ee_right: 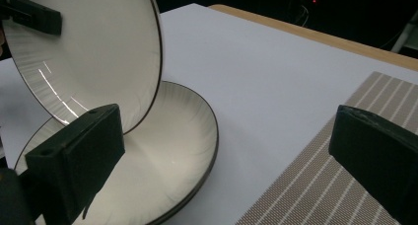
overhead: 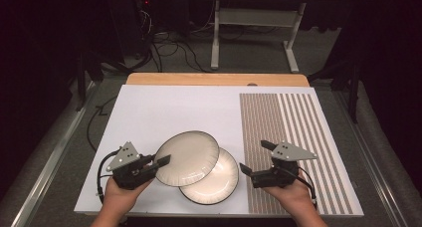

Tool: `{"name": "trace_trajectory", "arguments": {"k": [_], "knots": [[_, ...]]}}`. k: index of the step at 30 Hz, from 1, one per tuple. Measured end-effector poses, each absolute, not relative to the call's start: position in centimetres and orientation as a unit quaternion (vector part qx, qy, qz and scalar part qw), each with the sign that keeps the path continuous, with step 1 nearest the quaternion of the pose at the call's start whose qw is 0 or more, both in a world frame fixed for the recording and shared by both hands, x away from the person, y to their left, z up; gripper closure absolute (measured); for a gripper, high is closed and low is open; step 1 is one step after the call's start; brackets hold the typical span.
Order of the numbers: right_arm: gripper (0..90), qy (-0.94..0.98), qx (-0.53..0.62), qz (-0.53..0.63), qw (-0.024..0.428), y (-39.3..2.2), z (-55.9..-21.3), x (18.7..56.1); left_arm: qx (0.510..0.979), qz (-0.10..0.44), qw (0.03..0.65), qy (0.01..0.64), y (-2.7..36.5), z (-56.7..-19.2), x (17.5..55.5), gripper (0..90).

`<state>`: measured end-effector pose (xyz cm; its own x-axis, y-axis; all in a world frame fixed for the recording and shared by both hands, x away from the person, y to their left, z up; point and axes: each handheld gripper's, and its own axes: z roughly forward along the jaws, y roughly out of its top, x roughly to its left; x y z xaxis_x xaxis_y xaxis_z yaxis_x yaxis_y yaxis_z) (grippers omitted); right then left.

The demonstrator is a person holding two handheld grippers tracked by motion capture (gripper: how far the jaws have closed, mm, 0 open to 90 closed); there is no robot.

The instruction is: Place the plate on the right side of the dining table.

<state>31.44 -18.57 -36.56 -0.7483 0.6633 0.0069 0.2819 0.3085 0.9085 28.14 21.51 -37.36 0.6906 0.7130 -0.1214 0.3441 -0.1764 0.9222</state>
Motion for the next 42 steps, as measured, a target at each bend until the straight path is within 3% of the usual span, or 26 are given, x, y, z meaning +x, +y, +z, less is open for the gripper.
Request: {"name": "trace_trajectory", "arguments": {"k": [9,23,30,42], "knots": [[5.0,0.805,0.279,0.498,0.164,-15.1,-37.3,32.4,0.750,0.172,0.535,0.350,21.6,-37.4,28.1,76.3],[19.8,0.816,0.270,0.494,0.131,-11.1,-38.3,33.8,0.751,0.172,0.534,0.348,21.8,-37.4,28.2,76.1],[42.1,0.807,0.287,0.501,0.120,-10.0,-38.5,34.2,0.753,0.175,0.533,0.345,21.7,-37.3,28.1,76.1],[67.1,0.813,0.294,0.496,0.086,-9.7,-39.2,34.3,0.754,0.179,0.533,0.340,21.7,-37.3,28.0,76.2]]}}
